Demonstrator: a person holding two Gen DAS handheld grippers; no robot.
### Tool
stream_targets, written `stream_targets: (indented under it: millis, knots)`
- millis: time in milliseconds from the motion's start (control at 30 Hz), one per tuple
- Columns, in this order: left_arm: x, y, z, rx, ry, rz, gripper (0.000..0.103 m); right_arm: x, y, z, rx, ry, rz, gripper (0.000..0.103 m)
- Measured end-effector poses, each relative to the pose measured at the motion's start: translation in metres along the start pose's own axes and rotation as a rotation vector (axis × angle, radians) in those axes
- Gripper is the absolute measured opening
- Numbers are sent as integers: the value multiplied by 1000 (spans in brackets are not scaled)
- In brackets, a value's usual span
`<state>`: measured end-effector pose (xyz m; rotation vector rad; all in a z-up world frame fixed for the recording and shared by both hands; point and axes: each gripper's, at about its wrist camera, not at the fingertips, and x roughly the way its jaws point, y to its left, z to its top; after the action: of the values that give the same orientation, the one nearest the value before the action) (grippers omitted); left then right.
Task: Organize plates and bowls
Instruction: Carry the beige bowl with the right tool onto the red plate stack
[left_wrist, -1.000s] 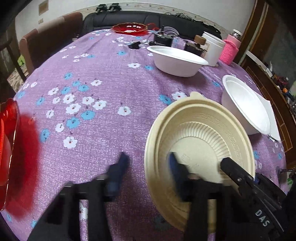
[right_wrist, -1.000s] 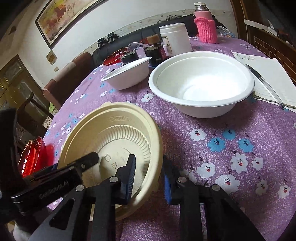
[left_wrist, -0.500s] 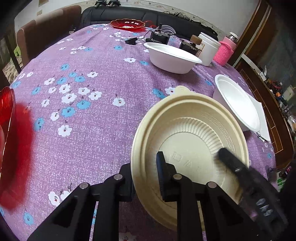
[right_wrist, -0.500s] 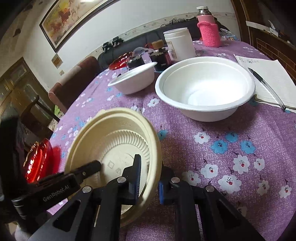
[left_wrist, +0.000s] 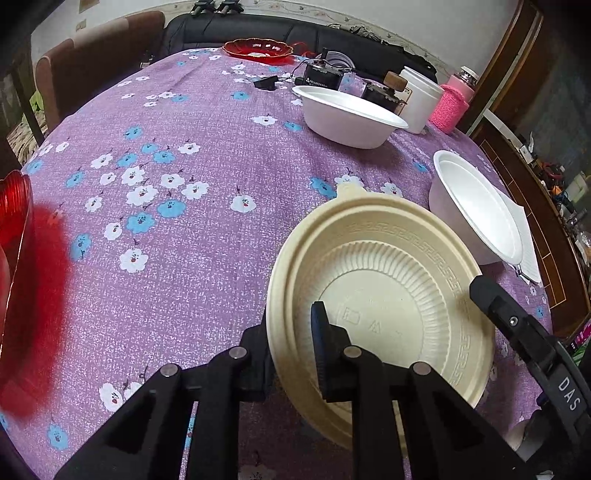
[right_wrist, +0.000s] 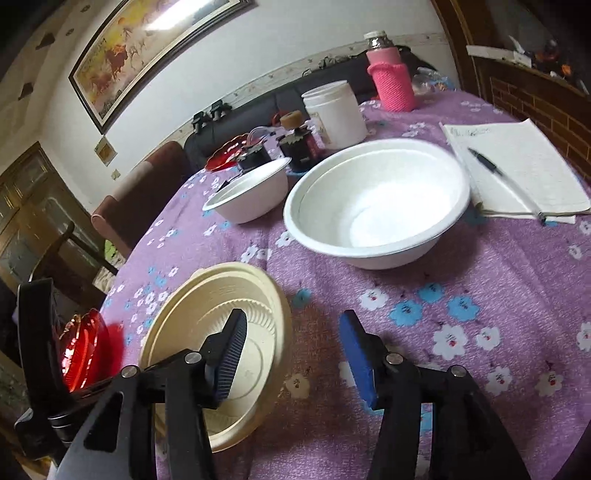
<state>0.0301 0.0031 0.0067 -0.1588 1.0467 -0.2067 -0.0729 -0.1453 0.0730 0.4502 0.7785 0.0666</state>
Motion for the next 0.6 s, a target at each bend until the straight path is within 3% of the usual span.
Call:
stream_targets:
  millis: [233,300,367,400,600]
  knots:
    - [-1,-2,-3,14,-10,11,17,15,1,-4,-19,72,-5,56]
    - [0,-4,-3,19,-11,14,20,17,4,-6,-35,72,-12,47]
    - [0,-6,-2,20,-9,10,21,19,6,-8,-49,77,-4,23]
    - [0,-7,-2,23,-8,7,21,19,7,-9,-54,79,0,19]
    - [-1,-10,-4,33,-7,-3,17,16,10,-11,-80,60,0,14]
